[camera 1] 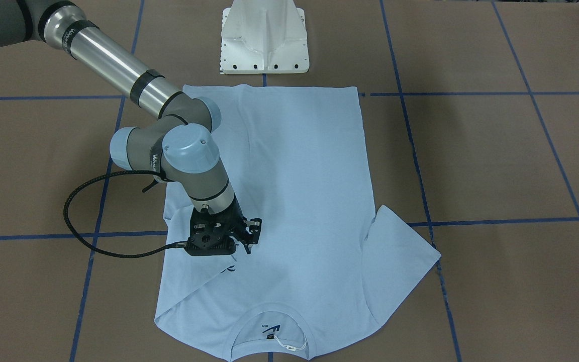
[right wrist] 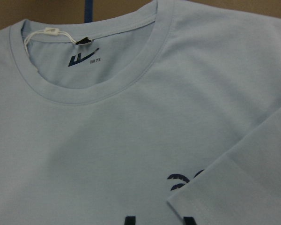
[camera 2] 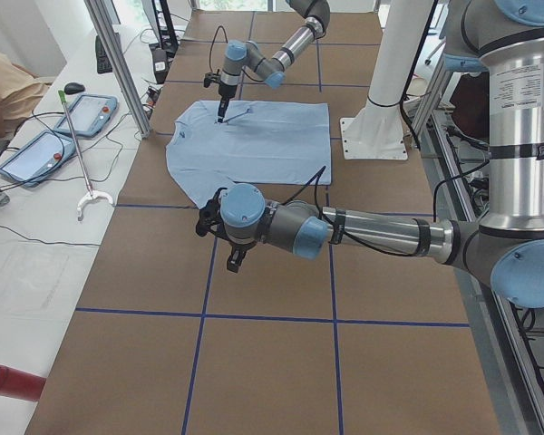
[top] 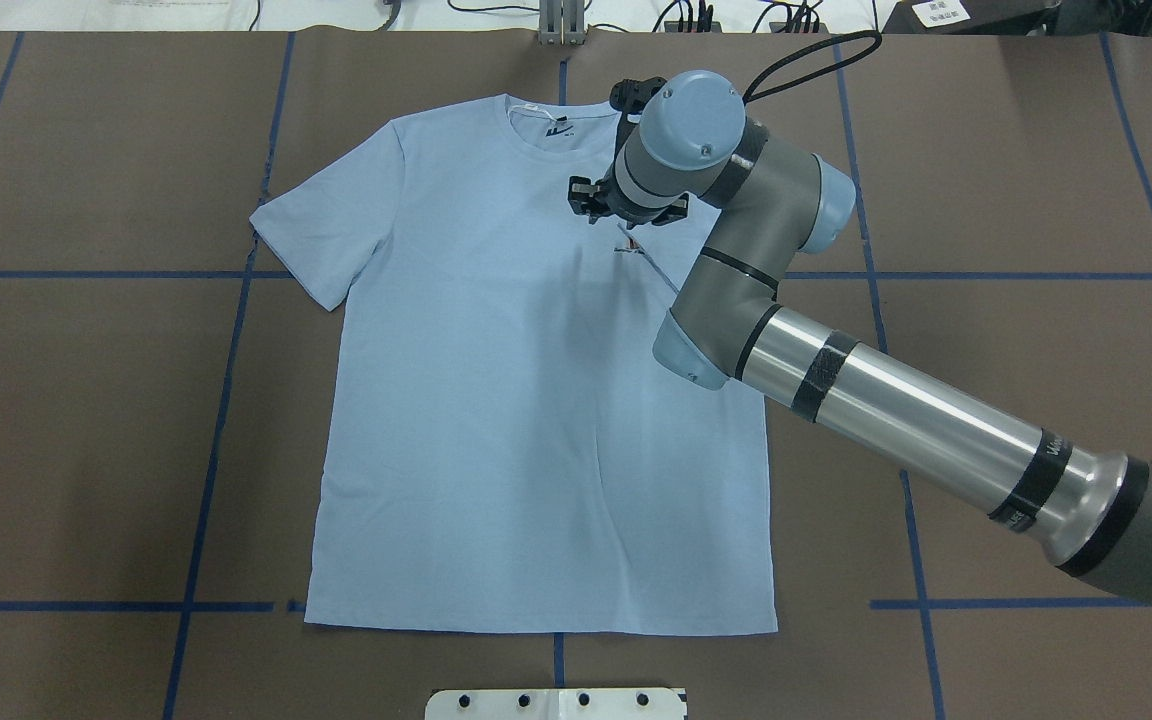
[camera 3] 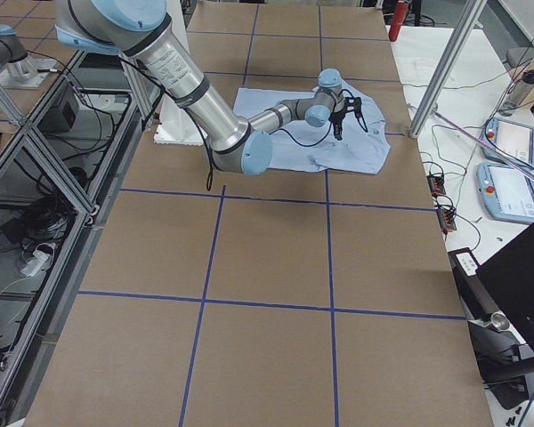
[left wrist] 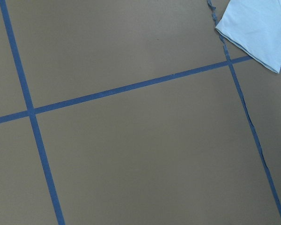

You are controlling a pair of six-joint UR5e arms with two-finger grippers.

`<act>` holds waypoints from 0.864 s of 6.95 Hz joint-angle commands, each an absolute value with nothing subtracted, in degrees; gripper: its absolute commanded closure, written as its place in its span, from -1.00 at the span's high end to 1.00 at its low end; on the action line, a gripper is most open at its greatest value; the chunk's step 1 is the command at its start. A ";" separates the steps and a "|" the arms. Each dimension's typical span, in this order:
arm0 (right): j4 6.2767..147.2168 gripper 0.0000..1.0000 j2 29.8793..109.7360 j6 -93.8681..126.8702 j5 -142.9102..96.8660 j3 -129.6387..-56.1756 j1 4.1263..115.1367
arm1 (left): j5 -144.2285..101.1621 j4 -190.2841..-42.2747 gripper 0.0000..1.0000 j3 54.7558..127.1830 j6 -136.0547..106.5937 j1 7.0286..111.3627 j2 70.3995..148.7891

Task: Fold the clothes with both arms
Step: 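Fold the grasped sleeve inward over the shirt chest with the right gripper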

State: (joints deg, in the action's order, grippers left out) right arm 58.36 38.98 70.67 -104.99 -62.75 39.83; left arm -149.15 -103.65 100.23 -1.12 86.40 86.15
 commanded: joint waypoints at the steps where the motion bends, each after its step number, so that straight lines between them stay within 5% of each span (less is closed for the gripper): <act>1: 58.53 1.00 40.76 74.76 -107.99 -68.96 39.90 | -149.15 -110.44 1.00 89.01 -9.35 86.05 97.24; 4: 59.23 0.99 54.28 79.45 -109.24 -87.41 43.05 | -147.67 -122.48 0.98 82.37 -32.65 73.61 107.29; 5: 58.63 0.99 59.45 78.76 -113.77 -90.93 46.37 | -144.87 -123.30 0.81 78.00 -37.65 69.04 112.62; 6: 58.62 0.99 63.16 78.66 -118.86 -93.40 49.36 | -139.36 -125.05 1.00 75.18 -43.19 63.95 115.98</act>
